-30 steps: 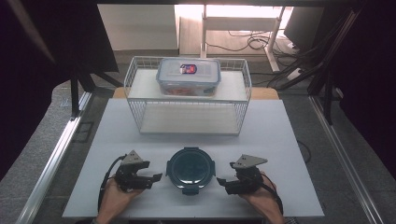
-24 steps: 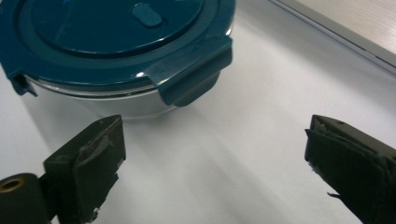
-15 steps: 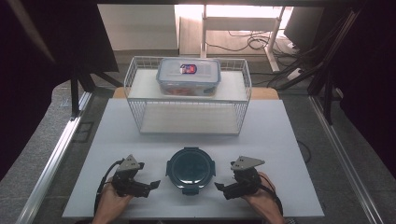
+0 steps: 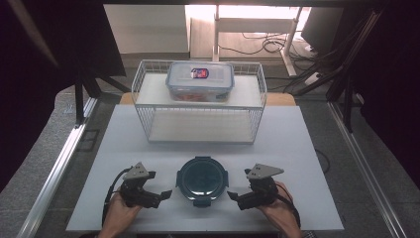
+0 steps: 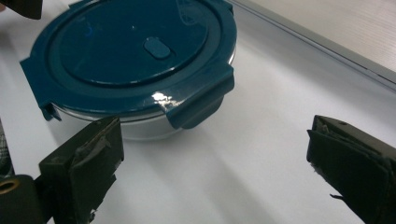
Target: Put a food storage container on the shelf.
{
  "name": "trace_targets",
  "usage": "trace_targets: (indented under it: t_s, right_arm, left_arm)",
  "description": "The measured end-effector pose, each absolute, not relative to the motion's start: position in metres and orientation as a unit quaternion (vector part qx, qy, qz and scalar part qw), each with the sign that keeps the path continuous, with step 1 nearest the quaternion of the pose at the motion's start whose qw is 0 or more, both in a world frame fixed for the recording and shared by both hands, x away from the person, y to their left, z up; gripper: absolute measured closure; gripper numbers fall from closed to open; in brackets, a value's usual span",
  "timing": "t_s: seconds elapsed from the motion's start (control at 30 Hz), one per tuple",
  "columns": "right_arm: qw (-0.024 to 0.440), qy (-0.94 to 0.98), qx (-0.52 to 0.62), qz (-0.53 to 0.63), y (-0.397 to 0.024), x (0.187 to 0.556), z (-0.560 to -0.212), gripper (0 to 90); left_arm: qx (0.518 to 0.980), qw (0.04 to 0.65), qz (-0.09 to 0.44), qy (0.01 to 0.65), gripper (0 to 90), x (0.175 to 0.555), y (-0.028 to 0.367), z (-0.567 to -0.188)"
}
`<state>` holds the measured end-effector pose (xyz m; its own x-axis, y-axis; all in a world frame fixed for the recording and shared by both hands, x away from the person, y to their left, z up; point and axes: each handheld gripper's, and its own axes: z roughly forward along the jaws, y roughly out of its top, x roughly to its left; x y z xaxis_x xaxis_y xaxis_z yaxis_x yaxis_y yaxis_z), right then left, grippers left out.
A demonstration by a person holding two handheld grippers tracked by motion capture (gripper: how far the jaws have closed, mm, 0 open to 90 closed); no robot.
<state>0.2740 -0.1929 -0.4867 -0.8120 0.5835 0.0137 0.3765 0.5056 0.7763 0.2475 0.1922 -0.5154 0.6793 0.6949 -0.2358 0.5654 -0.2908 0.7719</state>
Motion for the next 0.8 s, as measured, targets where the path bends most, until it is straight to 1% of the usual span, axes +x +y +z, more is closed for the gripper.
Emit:
trace_targets:
  t_s: [0.17, 0.3, 0.4, 0.5, 0.6, 0.8]
  right_arm:
    - [0.118, 0.853, 0.287, 0.419, -0.192, 0.275, -0.482, 3.6]
    - [0.119, 0.853, 0.293, 0.414, -0.187, 0.275, -0.481, 3.3]
    - [0.118, 0.854, 0.297, 0.409, -0.183, 0.275, -0.48, 1.5]
    - [0.111, 0.854, 0.302, 0.408, -0.18, 0.276, -0.479, 0.4]
    - [0.105, 0.852, 0.311, 0.407, -0.178, 0.278, -0.477, 0.2]
    - [0.101, 0.858, 0.316, 0.393, -0.171, 0.28, -0.474, 2.9]
  left_arm:
    - [0.794, 0.465, 0.056, 0.388, 3.5, 0.251, 0.188, -0.508]
    - [0.799, 0.463, 0.051, 0.38, 3.1, 0.254, 0.18, -0.506]
    - [0.803, 0.46, 0.048, 0.377, 2.9, 0.255, 0.175, -0.504]
    - [0.798, 0.472, 0.031, 0.373, 2.8, 0.259, 0.171, -0.501]
    - [0.797, 0.473, 0.027, 0.373, 3.0, 0.262, 0.168, -0.5]
    - [0.802, 0.466, 0.02, 0.373, 3.8, 0.268, 0.161, -0.499]
